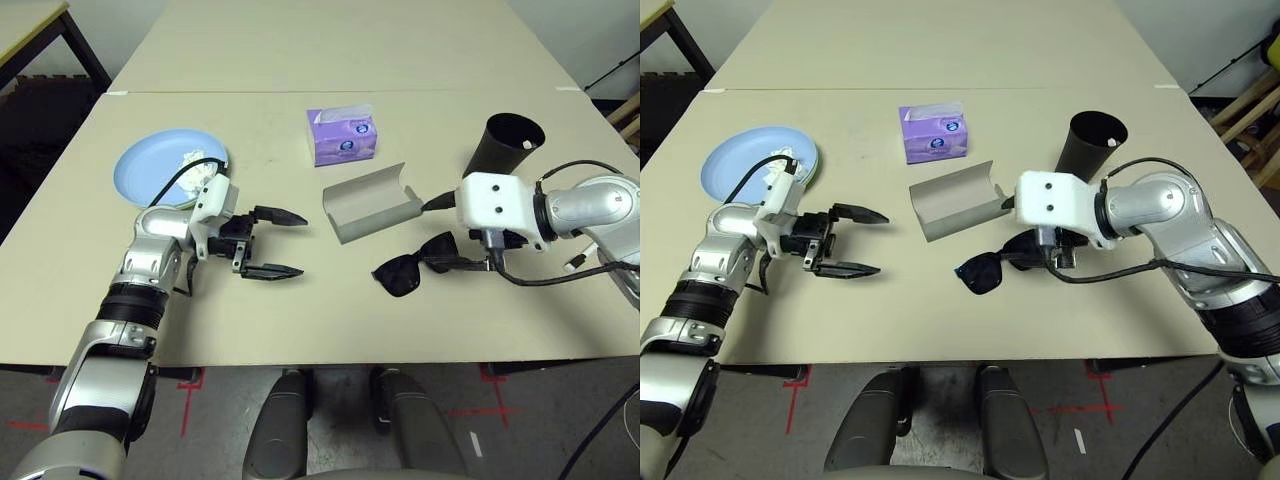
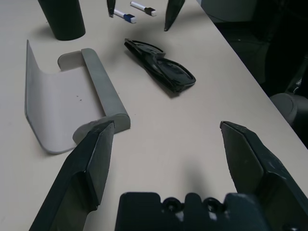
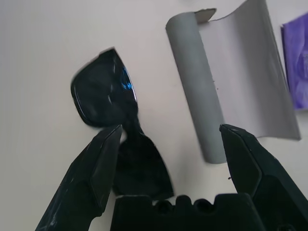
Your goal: Organize and tidy the items on the table.
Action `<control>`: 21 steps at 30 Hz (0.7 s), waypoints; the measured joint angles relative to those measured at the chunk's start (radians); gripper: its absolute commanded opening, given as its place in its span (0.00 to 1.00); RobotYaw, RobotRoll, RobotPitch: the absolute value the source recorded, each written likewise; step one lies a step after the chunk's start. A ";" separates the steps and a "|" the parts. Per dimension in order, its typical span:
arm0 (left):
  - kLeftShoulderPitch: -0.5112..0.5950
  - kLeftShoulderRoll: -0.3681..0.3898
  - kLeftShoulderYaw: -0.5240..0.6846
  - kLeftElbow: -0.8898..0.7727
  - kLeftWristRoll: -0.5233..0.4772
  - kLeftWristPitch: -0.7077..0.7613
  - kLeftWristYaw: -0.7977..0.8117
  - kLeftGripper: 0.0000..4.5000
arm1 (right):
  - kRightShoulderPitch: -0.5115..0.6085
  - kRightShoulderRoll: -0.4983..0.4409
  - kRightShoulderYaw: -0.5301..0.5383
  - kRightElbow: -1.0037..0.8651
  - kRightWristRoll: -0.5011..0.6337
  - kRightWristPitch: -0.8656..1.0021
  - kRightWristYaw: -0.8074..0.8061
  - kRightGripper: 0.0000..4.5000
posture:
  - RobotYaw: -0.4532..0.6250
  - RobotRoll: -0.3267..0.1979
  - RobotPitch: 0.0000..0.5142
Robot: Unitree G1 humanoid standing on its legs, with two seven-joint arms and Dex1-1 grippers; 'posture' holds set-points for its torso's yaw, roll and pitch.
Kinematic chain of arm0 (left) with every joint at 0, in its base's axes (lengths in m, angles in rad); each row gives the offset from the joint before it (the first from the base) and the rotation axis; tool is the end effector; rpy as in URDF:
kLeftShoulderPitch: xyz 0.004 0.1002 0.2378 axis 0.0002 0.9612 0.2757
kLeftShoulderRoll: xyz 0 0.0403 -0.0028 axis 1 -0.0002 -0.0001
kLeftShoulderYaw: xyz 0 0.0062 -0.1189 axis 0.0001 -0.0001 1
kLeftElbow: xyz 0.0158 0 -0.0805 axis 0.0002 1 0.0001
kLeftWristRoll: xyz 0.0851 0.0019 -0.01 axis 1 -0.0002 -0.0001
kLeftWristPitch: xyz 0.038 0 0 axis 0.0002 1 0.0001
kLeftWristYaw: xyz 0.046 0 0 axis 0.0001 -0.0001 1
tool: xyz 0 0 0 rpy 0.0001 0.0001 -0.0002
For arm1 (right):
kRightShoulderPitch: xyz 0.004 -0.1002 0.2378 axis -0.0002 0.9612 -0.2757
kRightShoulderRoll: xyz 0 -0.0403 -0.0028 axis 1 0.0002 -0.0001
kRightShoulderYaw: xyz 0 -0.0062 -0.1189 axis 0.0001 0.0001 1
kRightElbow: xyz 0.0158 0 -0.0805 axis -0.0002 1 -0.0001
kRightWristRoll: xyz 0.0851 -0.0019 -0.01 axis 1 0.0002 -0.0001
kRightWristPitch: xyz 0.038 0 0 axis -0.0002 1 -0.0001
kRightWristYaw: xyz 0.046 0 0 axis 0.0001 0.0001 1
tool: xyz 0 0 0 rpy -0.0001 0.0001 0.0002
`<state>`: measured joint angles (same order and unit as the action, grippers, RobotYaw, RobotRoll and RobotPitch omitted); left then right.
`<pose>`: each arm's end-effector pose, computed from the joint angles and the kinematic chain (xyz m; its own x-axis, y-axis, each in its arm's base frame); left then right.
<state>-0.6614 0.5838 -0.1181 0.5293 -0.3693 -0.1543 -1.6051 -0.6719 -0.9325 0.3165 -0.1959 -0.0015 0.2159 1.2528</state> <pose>0.3079 0.2483 0.1434 0.0149 -0.9725 -0.2326 0.9611 -0.0502 0.2715 0.2610 -0.2189 0.2297 0.3833 0.6267 -0.6785 -0.7910 -0.1566 -0.5915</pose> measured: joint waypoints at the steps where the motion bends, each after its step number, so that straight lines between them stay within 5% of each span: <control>1: 0.000 -0.003 0.000 0.001 0.002 0.000 0.000 0.99 | -0.013 0.000 0.012 0.005 -0.020 -0.023 0.007 1.00 | 0.49 0.62 0.42; 21: 0.038 -0.018 0.001 -0.049 0.018 0.039 0.034 0.99 | 0.110 0.086 0.065 -0.083 -0.264 -0.126 -0.083 1.00 | 0.51 0.62 0.40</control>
<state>-0.6232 0.5659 -0.1174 0.4803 -0.3517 -0.1148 -1.5712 -0.5620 -0.8462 0.3811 -0.2788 -0.2653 0.0903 1.1697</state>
